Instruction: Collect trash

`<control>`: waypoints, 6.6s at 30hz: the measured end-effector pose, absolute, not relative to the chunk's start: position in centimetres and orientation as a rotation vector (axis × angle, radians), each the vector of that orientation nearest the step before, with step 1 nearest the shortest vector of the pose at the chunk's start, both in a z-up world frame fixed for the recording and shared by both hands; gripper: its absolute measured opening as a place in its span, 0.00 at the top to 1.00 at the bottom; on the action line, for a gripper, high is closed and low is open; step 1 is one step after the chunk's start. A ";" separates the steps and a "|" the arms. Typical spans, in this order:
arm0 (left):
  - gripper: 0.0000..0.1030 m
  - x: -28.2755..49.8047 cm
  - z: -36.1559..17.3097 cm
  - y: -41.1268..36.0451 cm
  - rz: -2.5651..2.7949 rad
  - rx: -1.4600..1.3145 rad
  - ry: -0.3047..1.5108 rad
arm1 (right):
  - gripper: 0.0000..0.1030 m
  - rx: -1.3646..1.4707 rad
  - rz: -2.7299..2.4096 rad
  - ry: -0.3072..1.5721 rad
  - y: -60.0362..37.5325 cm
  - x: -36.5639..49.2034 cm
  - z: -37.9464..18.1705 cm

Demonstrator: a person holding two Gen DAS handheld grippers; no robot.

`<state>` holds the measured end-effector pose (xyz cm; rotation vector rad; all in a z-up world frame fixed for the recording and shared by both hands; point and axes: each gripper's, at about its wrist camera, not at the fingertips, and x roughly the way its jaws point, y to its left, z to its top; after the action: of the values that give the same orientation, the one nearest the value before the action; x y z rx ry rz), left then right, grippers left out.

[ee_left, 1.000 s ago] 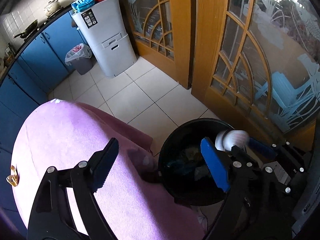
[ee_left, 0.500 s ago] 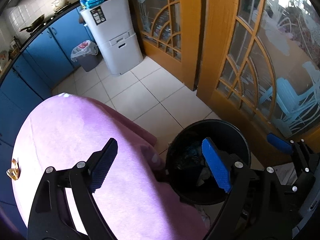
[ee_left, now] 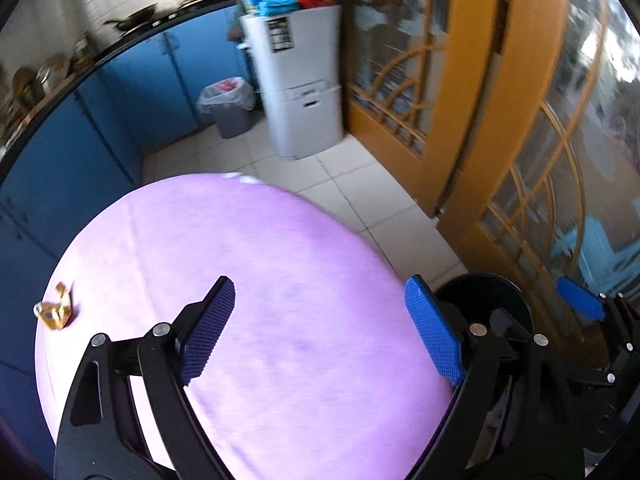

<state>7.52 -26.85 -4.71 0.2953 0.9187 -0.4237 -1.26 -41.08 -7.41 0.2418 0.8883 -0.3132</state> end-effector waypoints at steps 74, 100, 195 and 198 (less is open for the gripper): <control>0.72 19.8 -9.7 5.8 -0.132 -0.009 1.015 | 0.16 -0.060 -0.091 0.913 -13.5 12.9 -5.5; 0.79 16.2 -5.4 3.1 -0.173 0.044 0.914 | 0.16 -0.036 -0.109 0.853 -16.0 10.0 -3.0; 0.09 -0.4 -10.9 -45.5 -0.609 0.675 0.890 | 0.16 0.547 -0.638 0.819 -56.3 -11.2 -10.7; 0.09 -0.3 -10.8 -45.2 -0.607 0.666 0.896 | 0.16 0.542 -0.637 0.818 -56.1 -11.1 -10.5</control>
<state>-0.34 -45.19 -10.78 0.6660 0.8961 -0.6070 -11.11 -56.10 -10.51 0.5425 0.8177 -0.6371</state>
